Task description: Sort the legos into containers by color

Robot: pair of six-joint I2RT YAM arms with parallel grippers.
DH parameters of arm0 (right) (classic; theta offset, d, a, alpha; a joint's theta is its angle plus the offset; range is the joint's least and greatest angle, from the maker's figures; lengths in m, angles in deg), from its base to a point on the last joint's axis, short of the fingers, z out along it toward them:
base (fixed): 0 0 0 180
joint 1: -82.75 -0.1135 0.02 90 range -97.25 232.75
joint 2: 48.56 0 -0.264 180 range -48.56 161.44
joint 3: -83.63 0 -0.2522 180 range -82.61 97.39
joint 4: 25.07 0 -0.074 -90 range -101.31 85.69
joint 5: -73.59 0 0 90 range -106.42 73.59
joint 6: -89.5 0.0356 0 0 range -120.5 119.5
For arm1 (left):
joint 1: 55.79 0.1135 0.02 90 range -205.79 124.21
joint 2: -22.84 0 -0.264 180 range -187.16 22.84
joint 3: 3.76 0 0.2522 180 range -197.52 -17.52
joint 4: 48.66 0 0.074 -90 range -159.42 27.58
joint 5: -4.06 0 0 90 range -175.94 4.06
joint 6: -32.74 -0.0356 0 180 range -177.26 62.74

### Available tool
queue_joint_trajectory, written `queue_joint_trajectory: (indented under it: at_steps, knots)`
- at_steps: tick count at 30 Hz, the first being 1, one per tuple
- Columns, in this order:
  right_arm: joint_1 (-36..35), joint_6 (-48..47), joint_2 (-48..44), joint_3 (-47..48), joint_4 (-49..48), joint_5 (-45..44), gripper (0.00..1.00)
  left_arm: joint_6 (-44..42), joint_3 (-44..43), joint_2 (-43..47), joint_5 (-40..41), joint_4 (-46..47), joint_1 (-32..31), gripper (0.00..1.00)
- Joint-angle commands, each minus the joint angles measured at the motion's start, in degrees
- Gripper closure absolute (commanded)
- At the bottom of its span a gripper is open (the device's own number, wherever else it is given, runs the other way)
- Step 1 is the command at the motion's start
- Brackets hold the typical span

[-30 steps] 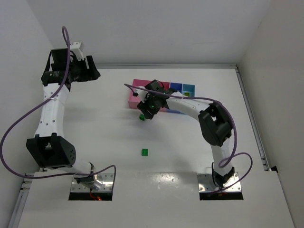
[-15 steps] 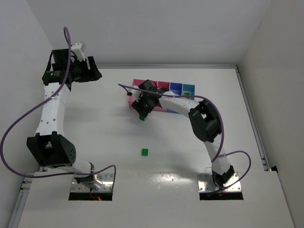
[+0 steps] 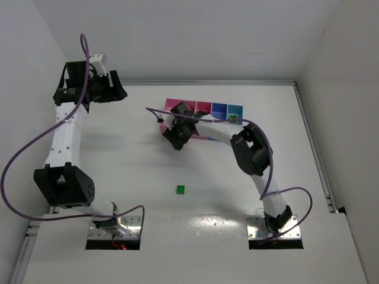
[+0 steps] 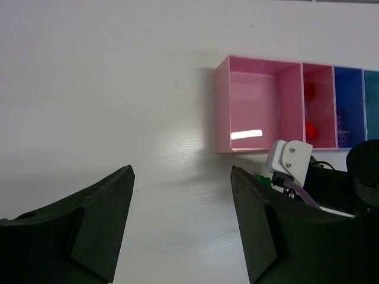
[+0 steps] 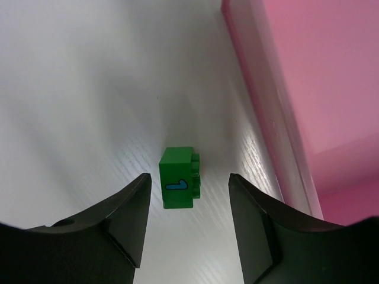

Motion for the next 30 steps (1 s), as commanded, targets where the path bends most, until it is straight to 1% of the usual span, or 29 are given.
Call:
queue_joint_trajectory:
  at_steps: [1, 5, 6, 8, 9, 12, 16, 17, 18, 20, 21, 24, 27, 30]
  knots:
    - [-0.4, 0.3, 1.1, 2.5, -0.4, 1.2, 0.44, 0.2, -1.2, -0.6, -1.1, 1.2, 0.7, 0.27]
    - [-0.4, -0.2, 1.6, 2.5, -0.4, 1.8, 0.55, -0.3, -1.2, -0.6, -0.6, 1.2, 0.7, 0.27]
    - [-0.4, -0.2, 1.6, 2.5, -0.4, 1.8, 0.6, -0.3, -1.2, -0.6, -0.6, 1.2, 0.7, 0.27]
    - [-0.4, -0.7, 2.1, 3.1, -0.4, 1.8, 0.66, -0.3, -1.2, -1.1, 0.0, 1.2, 0.7, 0.27]
    - [-0.4, -0.7, 2.1, 3.1, 0.2, 2.3, 0.72, -0.8, -1.2, -1.1, 0.0, 1.2, 0.7, 0.27]
    - [-0.4, -1.2, 0.7, 3.1, 0.7, 4.2, 0.79, -1.3, -0.7, 0.2, 0.5, 1.9, 0.7, 0.27]
    - [-0.4, -1.2, -5.0, 0.7, 1.2, 9.3, 0.79, -3.3, 3.3, 2.6, -0.6, 3.2, 3.1, 0.27]
    - [-0.4, -1.2, -8.2, 0.7, 1.2, 10.1, 0.79, -3.3, 4.4, 3.3, -1.3, 3.2, 3.7, 0.27]
    - [-0.4, -0.5, -9.9, -0.7, 0.7, 10.8, 0.79, -4.0, 5.0, 3.4, -1.3, 3.8, 5.1, 0.27]
    - [-0.4, 0.8, -12.6, -1.3, -0.6, 10.8, 0.79, -4.0, 6.8, 4.0, -2.8, 4.4, 7.3, 0.24]
    - [-0.4, 1.6, -13.3, -0.4, -1.2, 10.8, 0.79, -4.0, 6.8, 4.0, -3.4, 4.9, 7.8, 0.24]
    - [1.5, 1.6, -11.8, 4.5, -0.7, 7.8, 0.8, -3.5, 7.5, 3.4, -4.4, 4.9, 8.4, 0.24]
    - [3.0, 1.6, -7.3, 10.1, 0.7, 7.0, 0.8, -2.4, 8.0, 3.4, -5.3, 6.0, 8.4, 0.24]
    - [4.4, 1.6, -1.5, 16.9, 2.5, 6.3, 0.8, -2.4, 9.9, 4.1, -4.0, 8.8, 8.4, 0.21]
